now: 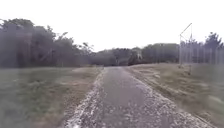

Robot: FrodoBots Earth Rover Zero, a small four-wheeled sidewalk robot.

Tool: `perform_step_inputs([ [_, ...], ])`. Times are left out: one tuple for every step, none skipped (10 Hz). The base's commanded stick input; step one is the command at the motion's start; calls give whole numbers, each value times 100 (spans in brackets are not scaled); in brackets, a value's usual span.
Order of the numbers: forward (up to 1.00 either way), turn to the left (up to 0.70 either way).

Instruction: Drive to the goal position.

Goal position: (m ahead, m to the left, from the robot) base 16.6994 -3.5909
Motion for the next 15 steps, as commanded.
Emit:
perform_step_inputs([
  [45,-27],
  [45,-18],
  [45,-7],
  [45,0],
  [45,0],
  [45,0],
  [45,0],
  [45,0],
  [45,0],
  [45,0],
  [45,0],
  [45,0],
  [45,0],
  [45,0],
  [45,0],
])
